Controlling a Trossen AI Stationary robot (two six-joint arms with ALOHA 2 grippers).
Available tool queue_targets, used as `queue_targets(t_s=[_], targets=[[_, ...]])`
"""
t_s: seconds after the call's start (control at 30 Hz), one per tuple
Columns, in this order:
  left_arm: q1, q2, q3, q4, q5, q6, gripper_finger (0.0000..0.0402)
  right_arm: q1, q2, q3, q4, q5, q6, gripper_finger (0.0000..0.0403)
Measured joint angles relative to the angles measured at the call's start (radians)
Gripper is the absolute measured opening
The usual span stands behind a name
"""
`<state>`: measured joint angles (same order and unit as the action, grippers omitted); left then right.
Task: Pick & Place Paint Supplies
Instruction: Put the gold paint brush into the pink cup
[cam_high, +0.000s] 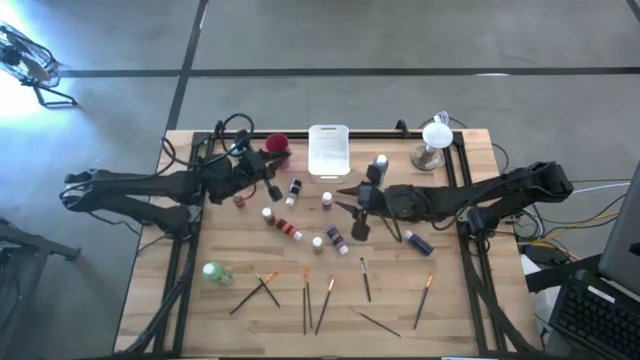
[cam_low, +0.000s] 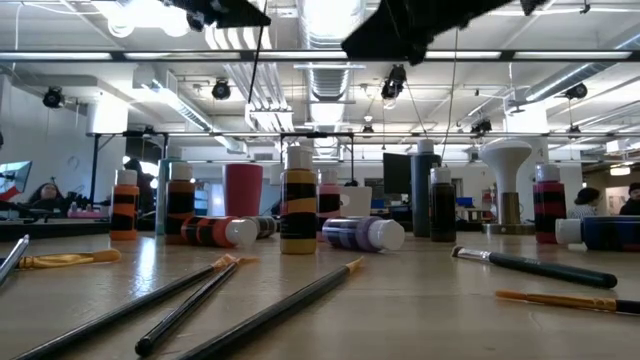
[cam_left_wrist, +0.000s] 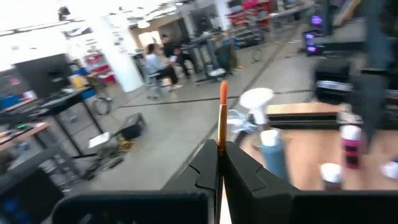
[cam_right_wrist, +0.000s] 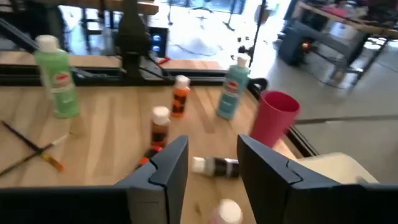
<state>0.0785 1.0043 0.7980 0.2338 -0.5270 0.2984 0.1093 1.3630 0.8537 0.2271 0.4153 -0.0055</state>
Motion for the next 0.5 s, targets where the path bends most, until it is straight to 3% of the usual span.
queue_targets(t_s=[0.2,0.5], targets=[[0.145,-0.022,-0.119,0.173,0.077,-0.010,0.0010,0.000,-0.135,-0.178,0.162,0.007,0.007,0.0106],[0.317,-0.046,-0.309,0.444,0.243,-0.092,0.0010,-0.001,-0.382,-0.372,0.252,0.007,0.028,0.0090]])
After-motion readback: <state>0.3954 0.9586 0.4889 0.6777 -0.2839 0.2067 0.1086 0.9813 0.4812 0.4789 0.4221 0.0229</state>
